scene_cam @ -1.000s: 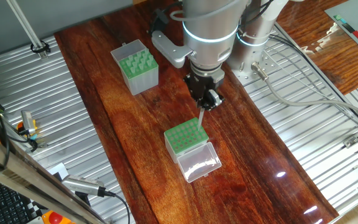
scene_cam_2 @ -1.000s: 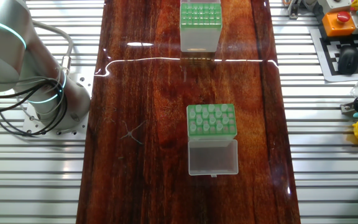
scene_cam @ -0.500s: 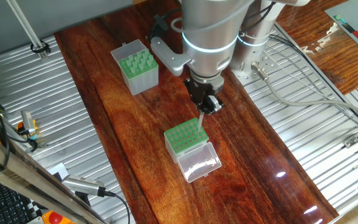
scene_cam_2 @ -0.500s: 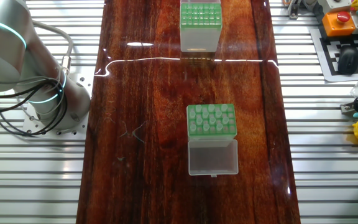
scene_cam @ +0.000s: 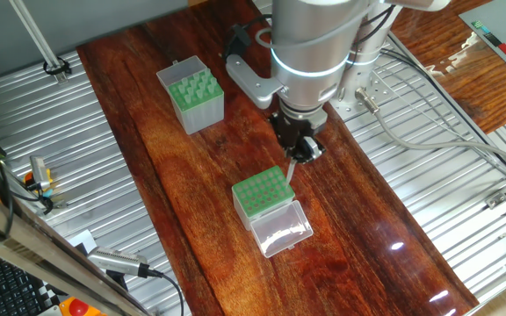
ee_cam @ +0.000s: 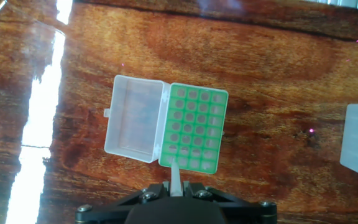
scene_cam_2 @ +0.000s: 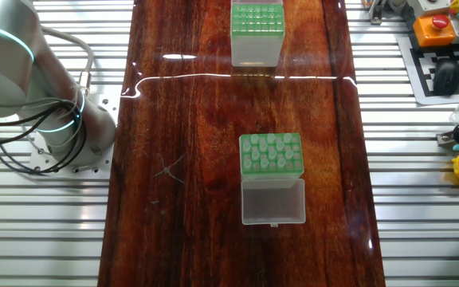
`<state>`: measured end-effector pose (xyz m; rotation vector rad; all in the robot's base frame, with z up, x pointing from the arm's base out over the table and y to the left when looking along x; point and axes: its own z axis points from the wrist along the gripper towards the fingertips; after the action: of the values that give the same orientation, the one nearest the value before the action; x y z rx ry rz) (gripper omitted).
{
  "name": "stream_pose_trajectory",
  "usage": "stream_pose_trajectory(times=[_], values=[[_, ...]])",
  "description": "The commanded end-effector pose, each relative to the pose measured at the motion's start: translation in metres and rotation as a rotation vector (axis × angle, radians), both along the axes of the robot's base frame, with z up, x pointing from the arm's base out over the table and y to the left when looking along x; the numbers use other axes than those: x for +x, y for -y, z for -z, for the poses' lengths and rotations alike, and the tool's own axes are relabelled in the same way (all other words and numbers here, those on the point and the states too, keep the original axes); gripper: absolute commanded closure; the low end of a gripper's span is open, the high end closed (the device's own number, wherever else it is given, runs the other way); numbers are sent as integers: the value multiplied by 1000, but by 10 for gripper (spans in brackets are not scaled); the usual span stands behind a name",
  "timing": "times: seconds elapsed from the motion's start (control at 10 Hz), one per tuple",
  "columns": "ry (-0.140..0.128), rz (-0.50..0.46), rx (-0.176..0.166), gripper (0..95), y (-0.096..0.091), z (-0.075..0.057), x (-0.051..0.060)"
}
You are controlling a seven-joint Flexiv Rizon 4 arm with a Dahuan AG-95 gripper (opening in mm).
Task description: Transfer all large pipette tips from one holder to another
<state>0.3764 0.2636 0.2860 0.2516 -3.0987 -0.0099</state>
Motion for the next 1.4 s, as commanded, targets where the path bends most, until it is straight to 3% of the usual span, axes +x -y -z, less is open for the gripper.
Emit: stream_pose_trajectory(times=[0.1,1.4], values=[[2,1,1,950,1,0,-3],[7,5,-4,950,-5,9,0]])
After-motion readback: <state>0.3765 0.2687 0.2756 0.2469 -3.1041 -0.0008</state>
